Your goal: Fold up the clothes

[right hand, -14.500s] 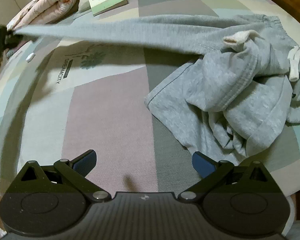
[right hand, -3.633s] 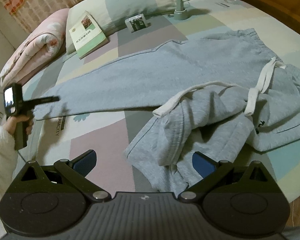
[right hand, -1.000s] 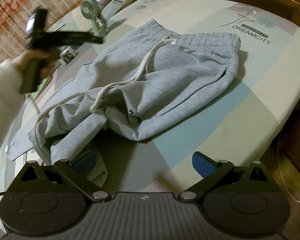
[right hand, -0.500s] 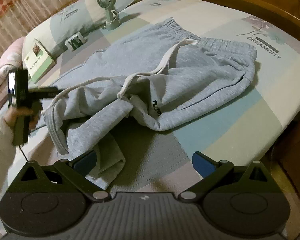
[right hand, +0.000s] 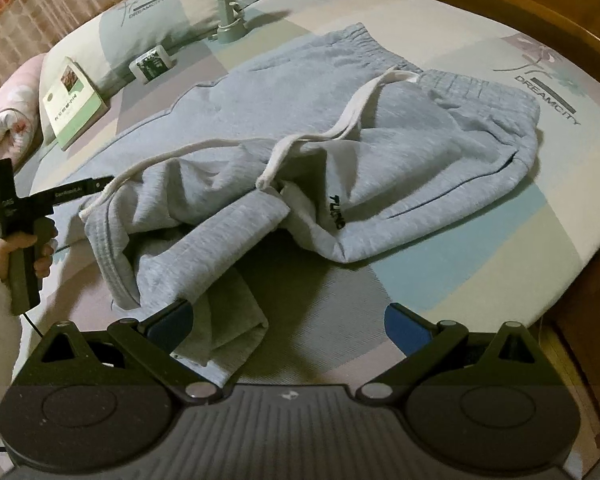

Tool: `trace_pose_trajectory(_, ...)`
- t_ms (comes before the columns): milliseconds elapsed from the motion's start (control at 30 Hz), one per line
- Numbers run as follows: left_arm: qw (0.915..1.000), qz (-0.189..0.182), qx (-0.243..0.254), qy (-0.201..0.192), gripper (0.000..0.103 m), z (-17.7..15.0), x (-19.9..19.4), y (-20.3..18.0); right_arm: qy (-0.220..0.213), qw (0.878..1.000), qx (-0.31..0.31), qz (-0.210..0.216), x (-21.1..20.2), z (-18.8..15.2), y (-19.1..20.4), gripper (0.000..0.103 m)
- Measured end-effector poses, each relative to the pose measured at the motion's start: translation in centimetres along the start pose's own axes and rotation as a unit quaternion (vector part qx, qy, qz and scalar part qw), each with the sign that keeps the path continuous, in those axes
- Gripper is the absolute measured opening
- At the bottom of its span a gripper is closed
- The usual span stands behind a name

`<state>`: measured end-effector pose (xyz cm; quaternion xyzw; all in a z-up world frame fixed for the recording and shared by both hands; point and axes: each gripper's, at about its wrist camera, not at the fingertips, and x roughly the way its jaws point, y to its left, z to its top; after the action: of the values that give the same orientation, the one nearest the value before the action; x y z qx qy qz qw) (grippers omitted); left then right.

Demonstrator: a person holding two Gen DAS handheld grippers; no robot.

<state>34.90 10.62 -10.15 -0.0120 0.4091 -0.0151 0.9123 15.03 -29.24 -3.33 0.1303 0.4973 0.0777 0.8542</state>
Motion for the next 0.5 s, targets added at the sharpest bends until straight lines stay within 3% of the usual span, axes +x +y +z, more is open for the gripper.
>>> trace_pose_trajectory(167, 0.9996, 0.01, 0.024, 0.014, 0.099, -2.0, -0.5, 0.7, 0.002, 1.0, 0.005, -0.007, 0.3, 0.1, 0.0, 0.103)
trace_pose_trajectory(300, 0.9982, 0.015, 0.027, 0.052, 0.097, -0.4, -1.1, 0.0, 0.006, 1.0, 0.005, -0.01, 0.6, 0.2, 0.0, 0.103)
trace_pose_trajectory(500, 0.9966, -0.067, 0.048, -0.001, 0.097, 5.4, -0.7, -4.7, 0.003, 1.0, 0.006, -0.013, 0.5, 0.2, -0.1, 0.103)
